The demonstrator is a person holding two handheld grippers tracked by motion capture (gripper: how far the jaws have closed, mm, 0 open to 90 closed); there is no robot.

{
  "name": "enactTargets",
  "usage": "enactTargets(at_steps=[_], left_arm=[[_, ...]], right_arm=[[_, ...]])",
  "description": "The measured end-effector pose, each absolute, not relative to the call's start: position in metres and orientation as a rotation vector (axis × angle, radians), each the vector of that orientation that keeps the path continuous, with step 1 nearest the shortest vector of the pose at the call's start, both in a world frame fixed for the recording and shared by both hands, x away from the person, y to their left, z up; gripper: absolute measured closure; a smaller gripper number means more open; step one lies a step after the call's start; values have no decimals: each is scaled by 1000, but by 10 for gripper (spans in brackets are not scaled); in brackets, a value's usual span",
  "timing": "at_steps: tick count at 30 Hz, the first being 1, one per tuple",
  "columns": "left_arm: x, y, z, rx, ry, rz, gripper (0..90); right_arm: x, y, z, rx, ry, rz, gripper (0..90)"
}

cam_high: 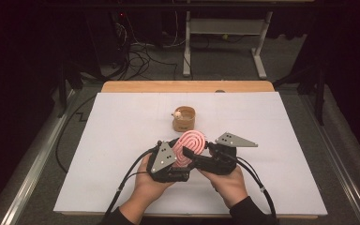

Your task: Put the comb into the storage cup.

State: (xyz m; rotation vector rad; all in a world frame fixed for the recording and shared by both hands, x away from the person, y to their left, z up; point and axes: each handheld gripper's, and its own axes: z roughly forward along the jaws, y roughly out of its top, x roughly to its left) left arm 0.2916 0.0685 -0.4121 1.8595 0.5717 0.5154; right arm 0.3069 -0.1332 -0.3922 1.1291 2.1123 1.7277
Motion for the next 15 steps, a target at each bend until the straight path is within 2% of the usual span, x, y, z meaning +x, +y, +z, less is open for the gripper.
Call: enactTargets(at_steps=[15], left_arm=[[289,65,-412,1866,555,530,180]], right_arm=[[308,-138,-389,1153,2126,1766,526]])
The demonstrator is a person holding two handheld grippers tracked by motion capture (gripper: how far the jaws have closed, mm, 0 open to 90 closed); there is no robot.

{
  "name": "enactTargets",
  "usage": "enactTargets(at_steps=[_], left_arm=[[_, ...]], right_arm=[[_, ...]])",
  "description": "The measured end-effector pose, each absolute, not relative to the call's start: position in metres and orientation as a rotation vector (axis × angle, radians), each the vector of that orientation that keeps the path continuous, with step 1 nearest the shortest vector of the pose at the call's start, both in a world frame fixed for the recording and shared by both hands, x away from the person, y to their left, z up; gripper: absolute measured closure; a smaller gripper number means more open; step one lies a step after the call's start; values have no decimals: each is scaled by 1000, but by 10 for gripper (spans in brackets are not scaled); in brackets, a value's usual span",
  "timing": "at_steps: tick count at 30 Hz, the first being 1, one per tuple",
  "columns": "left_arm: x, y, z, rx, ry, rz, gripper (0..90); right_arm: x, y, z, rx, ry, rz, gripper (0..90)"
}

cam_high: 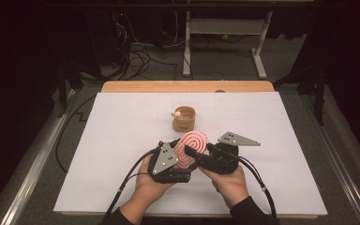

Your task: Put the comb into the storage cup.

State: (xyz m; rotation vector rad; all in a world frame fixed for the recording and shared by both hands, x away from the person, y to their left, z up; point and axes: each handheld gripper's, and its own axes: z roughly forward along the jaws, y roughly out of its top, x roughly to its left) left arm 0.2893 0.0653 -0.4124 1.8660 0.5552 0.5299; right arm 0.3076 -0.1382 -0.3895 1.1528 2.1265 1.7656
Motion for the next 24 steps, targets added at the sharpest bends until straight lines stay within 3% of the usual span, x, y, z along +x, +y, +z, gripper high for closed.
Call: enactTargets(at_steps=[24], left_arm=[[289,67,-411,1865,563,585,179]], right_arm=[[308,-134,-382,1183,2151,1787,594]])
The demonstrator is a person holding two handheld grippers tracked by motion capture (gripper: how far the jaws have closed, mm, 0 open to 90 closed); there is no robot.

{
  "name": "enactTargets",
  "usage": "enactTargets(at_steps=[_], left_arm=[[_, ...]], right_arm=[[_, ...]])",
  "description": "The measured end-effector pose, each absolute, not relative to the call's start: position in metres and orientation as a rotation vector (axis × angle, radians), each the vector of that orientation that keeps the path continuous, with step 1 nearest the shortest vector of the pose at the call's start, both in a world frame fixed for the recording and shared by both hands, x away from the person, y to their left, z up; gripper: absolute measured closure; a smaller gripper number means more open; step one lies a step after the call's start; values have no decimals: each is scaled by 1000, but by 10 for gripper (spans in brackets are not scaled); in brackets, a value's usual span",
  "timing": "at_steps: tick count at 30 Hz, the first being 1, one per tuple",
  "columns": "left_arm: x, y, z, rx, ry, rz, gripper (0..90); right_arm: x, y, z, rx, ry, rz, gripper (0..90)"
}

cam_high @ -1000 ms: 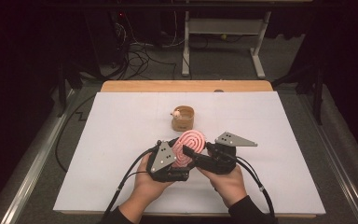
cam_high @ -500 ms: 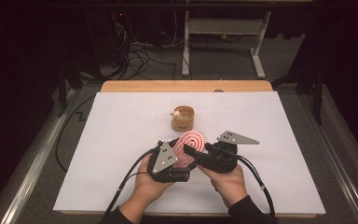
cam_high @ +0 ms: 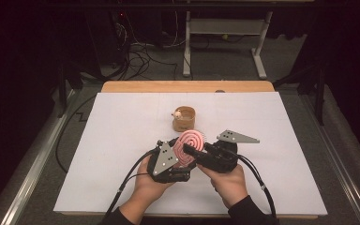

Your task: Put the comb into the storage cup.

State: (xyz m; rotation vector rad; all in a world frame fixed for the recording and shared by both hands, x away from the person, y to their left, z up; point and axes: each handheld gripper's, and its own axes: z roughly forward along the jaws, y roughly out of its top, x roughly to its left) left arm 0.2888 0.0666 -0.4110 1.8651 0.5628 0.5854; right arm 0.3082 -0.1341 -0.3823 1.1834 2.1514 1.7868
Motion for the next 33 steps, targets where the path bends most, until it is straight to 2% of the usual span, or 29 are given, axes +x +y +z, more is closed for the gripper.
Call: enactTargets(at_steps=[14,20,33], left_arm=[[288,68,-410,1855,584,629,177],[290,71,-410,1859,567,583,178],[290,73,-409,1841,541,567,175]], right_arm=[[309,-129,-379,1188,2155,1779,623],[309,-129,-377,1178,2170,1804,647],[307,-127,-373,1126,2167,1791,650]])
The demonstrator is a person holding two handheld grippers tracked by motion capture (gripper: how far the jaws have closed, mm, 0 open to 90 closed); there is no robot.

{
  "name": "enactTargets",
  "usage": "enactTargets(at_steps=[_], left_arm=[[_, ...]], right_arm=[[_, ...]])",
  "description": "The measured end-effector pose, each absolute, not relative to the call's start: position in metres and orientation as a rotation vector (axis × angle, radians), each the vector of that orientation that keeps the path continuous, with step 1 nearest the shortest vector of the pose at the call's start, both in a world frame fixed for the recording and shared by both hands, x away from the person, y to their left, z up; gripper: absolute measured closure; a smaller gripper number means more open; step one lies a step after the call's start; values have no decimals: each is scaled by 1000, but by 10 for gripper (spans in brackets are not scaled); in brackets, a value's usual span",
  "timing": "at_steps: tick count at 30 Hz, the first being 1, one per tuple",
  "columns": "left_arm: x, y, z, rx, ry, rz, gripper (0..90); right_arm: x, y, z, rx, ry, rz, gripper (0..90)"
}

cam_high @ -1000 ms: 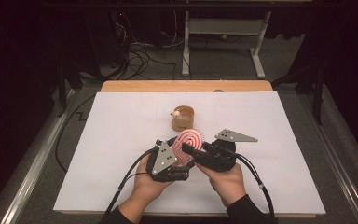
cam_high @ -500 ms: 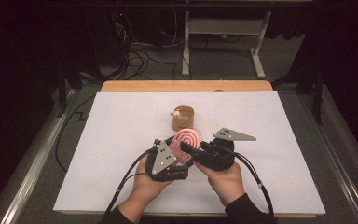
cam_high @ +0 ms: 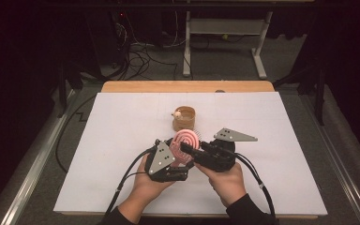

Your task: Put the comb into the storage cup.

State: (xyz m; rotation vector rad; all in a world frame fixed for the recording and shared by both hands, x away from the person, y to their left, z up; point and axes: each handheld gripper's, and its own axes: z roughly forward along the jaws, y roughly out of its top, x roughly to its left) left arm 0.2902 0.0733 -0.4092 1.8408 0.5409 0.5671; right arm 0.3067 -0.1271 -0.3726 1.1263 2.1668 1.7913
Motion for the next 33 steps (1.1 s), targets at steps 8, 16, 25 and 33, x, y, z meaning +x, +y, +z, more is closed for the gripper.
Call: enactTargets(at_steps=[8,16,25,33], left_arm=[[290,74,-408,1829,535,541,137],[290,76,-406,1814,538,519,97],[291,77,-405,1808,546,506,43],[291,79,-402,1779,563,483,18]], right_arm=[[305,-126,-369,1098,2176,1787,654],[305,-124,-365,1081,2180,1781,659],[306,-125,-362,1080,2170,1777,663],[306,-127,-357,1069,2158,1785,664]])
